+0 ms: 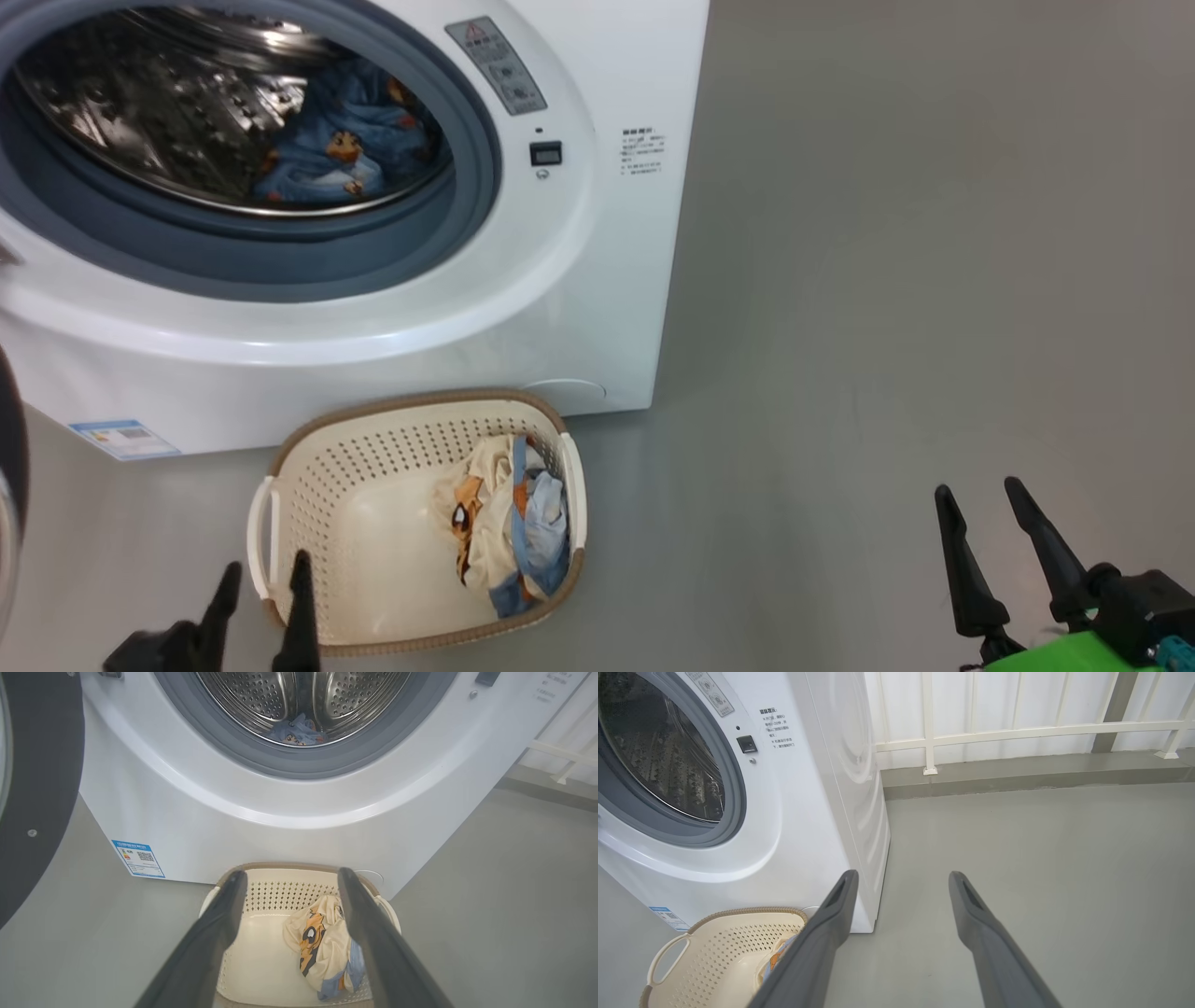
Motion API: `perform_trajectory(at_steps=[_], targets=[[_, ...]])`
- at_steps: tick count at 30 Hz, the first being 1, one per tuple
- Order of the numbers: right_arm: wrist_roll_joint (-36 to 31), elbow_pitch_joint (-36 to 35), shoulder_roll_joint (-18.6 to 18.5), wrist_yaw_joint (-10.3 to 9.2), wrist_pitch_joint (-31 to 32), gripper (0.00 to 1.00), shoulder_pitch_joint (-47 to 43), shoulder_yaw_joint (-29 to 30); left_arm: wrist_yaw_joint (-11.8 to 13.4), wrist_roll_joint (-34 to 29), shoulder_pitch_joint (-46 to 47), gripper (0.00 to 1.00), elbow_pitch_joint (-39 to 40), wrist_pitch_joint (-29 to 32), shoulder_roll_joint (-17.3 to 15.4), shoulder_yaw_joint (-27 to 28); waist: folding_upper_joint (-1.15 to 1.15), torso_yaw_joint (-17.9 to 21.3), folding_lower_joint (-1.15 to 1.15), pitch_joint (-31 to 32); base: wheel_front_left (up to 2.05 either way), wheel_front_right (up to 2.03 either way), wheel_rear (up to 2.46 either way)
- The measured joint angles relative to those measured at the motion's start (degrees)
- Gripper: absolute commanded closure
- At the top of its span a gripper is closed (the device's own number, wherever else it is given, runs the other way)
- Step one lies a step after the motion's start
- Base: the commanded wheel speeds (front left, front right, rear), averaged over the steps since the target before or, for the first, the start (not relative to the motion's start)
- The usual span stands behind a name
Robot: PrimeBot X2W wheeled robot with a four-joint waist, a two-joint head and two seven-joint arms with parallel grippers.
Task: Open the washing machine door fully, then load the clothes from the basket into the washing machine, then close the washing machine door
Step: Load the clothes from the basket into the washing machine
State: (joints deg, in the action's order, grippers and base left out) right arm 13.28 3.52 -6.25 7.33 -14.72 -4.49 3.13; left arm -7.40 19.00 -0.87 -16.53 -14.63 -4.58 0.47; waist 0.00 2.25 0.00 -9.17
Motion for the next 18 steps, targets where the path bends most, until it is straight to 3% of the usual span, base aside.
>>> perform_trajectory(at_steps=[8, 18], targets=[[-0.19, -0.99, 1.55, 0.00, 0.00, 0.00, 4.83, -0.51, 0.00, 2.35, 11.49, 0.00, -13.19, 0.01, -1.63, -12.15, 0.00, 1.53, 0.00, -6.34, 0.00, 0.00, 0.00], [-0.62, -2.07, 2.72, 0.00, -0.01, 0.00, 11.42, -1.89, 0.00, 7.71, 26.91, 0.00, -25.91, 0.01, -3.92, -22.91, 0.00, 3.20, 0.00, -15.02, 0.00, 0.00, 0.00]])
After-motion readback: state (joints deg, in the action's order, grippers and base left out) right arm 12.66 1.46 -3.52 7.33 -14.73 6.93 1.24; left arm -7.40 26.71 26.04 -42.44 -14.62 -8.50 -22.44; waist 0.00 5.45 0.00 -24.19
